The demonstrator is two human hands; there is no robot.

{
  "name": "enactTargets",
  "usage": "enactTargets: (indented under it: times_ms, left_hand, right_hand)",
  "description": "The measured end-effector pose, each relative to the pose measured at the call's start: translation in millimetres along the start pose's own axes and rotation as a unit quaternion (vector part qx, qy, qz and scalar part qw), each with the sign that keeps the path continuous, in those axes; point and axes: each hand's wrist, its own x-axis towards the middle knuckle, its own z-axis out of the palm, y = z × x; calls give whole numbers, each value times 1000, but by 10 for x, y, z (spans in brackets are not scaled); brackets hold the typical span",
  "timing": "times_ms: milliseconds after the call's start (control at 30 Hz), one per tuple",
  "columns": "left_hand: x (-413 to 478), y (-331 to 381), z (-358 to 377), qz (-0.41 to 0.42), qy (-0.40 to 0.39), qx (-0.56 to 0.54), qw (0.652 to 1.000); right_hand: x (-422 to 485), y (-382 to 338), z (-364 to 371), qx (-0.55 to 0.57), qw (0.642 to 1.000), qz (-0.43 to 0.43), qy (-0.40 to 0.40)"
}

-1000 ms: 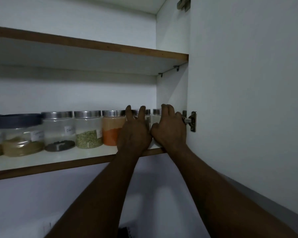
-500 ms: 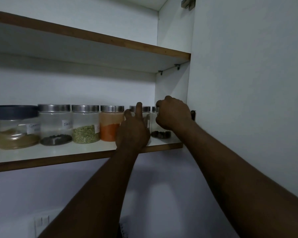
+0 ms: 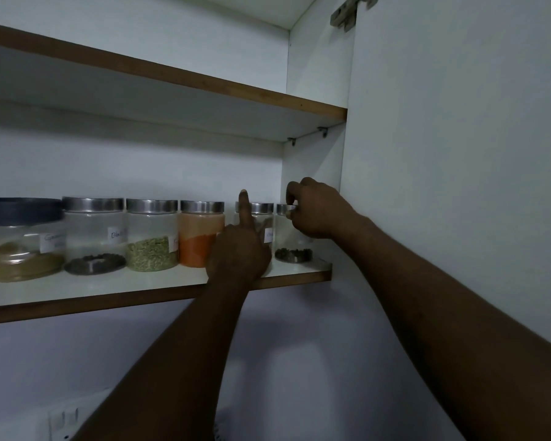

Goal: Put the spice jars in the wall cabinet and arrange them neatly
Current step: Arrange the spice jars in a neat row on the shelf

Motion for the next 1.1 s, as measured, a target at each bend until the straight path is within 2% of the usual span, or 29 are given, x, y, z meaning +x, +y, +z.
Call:
enactTargets:
  times_ms: [67,133,200,267,433,500,600,700,867,1100]
  left_hand:
    - [-41,24,-10,-6,27,19,999]
    - [-105,51,-7,5,96,54,994]
    - [-160,85,-4,47,166,86,981]
    - [-171,110,16,98,195,127,967]
    - [-130,67,80,248,120,169,946]
    - [-130,48,84,278,98,165,941]
    - [-111,46,87,272,79,140,949]
    - [-84,57,86,266,69,109,955]
    - [-47,16,114,260,51,86,960]
    - [-7,3,124,257,18,73,963]
  right_hand:
    - [22,6,-33,18,999,-6,-28]
    - [47,15,-78,15,998,-2,-59]
    - [69,22,-136,2,996,7,-83]
    - [96,36,-186,-3,995,13,-100]
    - [188,53,-235,42,986,25,-158]
    - [207,41,-234,66,981,31,-180]
    - [215,33,-231,59,978,35,-196]
    - [227,13,-251,-10,980,23,-197]
    - [232,-35,-266,-115,982,8,-150]
    - [209,-55,-216,-160,980,6,-121]
